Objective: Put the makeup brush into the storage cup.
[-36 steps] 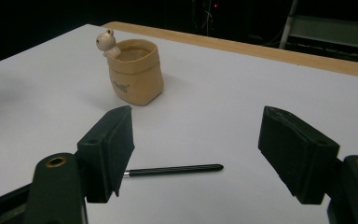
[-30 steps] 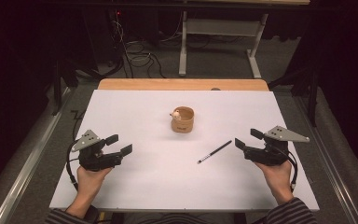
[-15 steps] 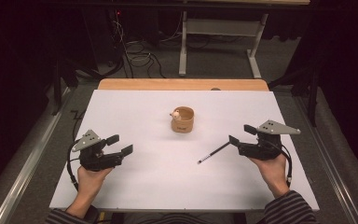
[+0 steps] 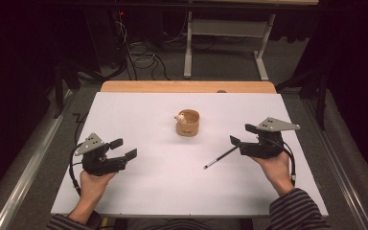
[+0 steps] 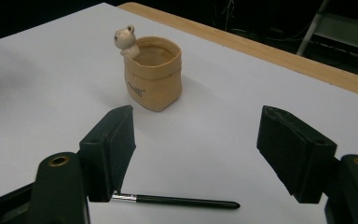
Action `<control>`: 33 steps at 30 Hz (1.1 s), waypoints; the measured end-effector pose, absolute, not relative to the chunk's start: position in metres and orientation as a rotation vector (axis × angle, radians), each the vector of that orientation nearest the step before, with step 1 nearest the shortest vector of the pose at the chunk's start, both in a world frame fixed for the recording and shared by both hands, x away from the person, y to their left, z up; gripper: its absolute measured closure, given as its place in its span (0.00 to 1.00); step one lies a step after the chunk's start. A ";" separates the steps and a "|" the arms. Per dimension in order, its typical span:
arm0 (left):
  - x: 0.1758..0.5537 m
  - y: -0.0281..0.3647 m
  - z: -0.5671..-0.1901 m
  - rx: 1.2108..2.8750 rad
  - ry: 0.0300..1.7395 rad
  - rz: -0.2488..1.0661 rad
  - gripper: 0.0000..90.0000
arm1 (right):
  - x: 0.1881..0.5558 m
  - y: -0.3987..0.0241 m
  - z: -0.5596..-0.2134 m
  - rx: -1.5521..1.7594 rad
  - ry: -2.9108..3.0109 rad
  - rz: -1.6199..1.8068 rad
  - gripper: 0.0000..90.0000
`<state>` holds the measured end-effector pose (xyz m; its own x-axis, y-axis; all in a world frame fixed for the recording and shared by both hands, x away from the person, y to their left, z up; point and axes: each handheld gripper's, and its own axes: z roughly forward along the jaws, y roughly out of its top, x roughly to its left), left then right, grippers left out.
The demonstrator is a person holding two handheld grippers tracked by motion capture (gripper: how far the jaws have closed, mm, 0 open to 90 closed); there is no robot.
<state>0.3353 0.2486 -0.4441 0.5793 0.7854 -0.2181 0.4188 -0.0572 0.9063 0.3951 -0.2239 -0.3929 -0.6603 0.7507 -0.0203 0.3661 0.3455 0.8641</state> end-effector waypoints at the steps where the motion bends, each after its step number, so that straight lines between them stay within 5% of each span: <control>1: 0.335 0.249 -0.444 1.681 1.013 0.405 0.29 | 0.396 -0.223 -0.393 0.975 2.202 1.247 0.32; 33: 0.336 0.248 -0.444 1.681 1.014 0.399 0.29 | 0.414 -0.192 -0.389 0.902 2.331 1.173 0.32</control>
